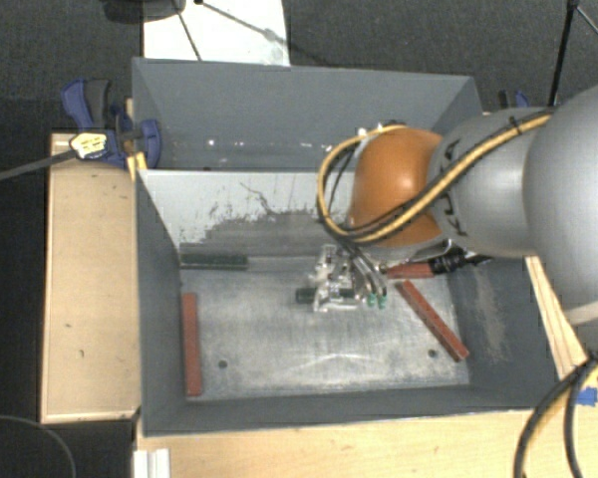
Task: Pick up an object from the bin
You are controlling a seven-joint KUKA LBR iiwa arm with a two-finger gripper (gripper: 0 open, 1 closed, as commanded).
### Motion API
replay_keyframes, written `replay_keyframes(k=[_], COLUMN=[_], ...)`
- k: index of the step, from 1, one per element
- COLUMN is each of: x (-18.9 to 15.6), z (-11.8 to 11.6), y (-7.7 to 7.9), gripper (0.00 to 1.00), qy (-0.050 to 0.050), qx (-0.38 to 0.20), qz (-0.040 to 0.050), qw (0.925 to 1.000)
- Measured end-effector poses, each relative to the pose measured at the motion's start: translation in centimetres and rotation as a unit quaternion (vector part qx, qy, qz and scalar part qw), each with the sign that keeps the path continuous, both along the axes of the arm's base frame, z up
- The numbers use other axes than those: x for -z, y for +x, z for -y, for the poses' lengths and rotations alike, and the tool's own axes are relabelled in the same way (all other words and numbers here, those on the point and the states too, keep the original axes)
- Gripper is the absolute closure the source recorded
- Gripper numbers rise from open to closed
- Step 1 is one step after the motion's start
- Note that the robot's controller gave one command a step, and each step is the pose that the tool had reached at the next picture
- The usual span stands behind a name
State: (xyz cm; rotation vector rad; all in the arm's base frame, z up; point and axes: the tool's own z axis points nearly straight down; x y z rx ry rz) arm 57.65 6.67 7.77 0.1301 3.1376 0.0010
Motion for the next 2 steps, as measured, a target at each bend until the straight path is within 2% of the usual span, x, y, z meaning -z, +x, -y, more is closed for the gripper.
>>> replay_keyframes(k=[1,2], x=[0.0,-17.6], z=[0.0,0.7], y=[0.0,0.8], gripper=[1.0,1.0], qy=[0.0,0.0], qx=[0.001,0.016], qz=[0.0,0.0038], qw=[1.0,0.9999])
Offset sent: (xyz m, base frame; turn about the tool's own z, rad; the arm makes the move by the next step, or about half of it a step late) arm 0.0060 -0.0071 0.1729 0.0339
